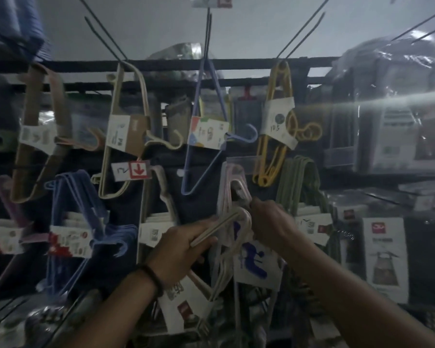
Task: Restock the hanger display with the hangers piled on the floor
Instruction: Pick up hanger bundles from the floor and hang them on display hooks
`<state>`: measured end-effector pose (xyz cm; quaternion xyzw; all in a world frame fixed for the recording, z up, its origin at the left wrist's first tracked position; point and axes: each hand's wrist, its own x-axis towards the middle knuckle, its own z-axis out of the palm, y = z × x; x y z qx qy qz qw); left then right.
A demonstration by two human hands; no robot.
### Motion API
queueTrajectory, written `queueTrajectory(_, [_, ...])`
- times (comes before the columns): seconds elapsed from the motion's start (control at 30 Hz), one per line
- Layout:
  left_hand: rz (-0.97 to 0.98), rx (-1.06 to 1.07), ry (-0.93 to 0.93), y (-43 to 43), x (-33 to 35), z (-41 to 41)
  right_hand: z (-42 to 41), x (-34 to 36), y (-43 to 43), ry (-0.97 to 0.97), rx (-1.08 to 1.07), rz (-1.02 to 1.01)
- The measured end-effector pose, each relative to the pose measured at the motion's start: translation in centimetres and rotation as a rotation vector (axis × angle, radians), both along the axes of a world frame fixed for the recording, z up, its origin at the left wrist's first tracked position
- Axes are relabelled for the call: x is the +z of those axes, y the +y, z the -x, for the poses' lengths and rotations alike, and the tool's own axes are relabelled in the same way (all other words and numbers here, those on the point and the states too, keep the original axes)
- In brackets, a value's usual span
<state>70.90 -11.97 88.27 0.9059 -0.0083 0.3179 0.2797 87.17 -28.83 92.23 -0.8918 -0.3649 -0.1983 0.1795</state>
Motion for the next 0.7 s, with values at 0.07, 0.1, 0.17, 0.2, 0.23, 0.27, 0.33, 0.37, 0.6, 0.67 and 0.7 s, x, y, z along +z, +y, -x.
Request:
queueTrajectory(0.07, [-0.114,-0.004,0.007,0.2,0.8,-0.5,-0.2,0.2,-0.3,-0.011,-0.006,0.015])
queueTrajectory(0.1, [-0.140,-0.018,0.007,0.2,1.1,-0.7,-0.1,0.2,-0.5,-0.016,0.002,0.017])
queueTrajectory(0.17, [-0.131,-0.063,0.002,0.1,1.5,-1.1,0.3,0.1,-0.8,-0.045,0.016,0.034])
queueTrajectory(0.2, [-0.117,-0.085,-0.008,0.0,1.7,-1.2,0.4,0.1,-0.8,-0.067,0.015,0.037])
queueTrajectory(0.23, [-0.102,-0.106,-0.020,-0.1,1.8,-1.3,0.2,0.2,-0.8,-0.092,0.004,0.024])
queueTrajectory(0.27, [-0.087,-0.129,-0.027,-0.2,1.8,-1.4,0.0,0.4,-0.8,-0.107,-0.018,-0.002])
queueTrajectory(0.33, [-0.062,-0.162,-0.027,-0.5,2.1,-1.6,-0.5,0.6,-0.7,-0.124,-0.053,-0.067])
queueTrajectory(0.37, [-0.050,-0.175,-0.024,-0.7,2.2,-1.7,-0.6,0.5,-0.6,-0.132,-0.061,-0.082])
queueTrajectory(0.6, [-0.035,-0.114,-0.058,-0.3,2.1,-2.0,-2.5,-0.2,1.0,-0.098,-0.060,-0.122])
queueTrajectory(0.67, [-0.010,-0.089,-0.058,0.3,1.7,-1.8,-3.1,-0.1,2.2,-0.080,-0.050,-0.151])
queueTrajectory(0.7, [0.037,-0.084,-0.051,0.7,1.4,-1.7,-3.3,-0.1,2.9,-0.053,-0.040,-0.157])
